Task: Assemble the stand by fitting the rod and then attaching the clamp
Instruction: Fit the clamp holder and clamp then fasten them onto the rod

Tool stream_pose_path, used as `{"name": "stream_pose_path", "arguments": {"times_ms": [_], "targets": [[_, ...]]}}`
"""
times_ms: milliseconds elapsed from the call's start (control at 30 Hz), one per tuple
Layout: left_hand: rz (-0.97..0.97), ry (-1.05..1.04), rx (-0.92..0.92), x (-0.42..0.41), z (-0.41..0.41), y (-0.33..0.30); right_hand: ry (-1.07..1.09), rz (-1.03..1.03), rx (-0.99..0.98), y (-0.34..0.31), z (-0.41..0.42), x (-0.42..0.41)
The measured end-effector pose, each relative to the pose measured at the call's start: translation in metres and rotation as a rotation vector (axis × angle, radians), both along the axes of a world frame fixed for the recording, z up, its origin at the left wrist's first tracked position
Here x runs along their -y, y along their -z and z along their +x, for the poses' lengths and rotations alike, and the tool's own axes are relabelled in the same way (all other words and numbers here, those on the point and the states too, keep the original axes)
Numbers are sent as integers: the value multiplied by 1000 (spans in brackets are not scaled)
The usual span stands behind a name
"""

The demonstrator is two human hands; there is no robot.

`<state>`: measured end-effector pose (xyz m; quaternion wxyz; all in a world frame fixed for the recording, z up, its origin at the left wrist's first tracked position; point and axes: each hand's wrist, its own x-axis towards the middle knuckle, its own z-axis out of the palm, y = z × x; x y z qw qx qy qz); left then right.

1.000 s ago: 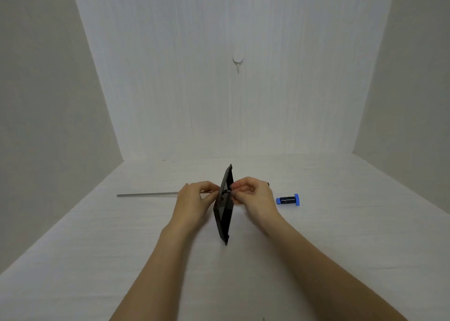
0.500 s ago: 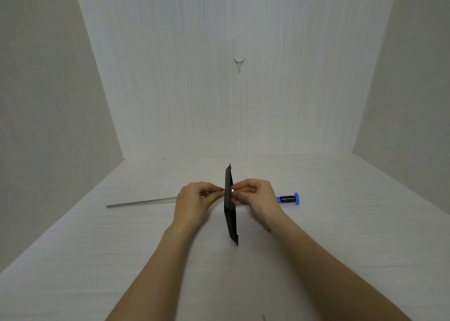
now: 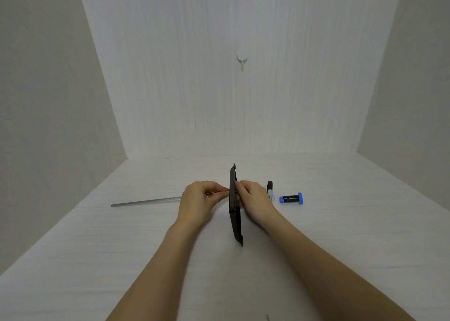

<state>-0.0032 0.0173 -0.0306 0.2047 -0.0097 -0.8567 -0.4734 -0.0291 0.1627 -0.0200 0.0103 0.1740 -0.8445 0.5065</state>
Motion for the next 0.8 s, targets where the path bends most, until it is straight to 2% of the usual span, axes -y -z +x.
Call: {"name": "stream_pose_path", "arguments": {"times_ms": [233, 500, 700, 800], "targets": [[21, 12, 1, 0, -1, 1, -62, 59, -8, 0, 2, -2], [63, 30, 21, 0, -1, 2, -29, 131, -41, 1, 0, -4], [99, 35, 32, 0, 0, 0, -57, -33, -1, -1, 3, -12], [107, 29, 47, 1, 0, -1, -75, -32, -36, -2, 3, -12]]}}
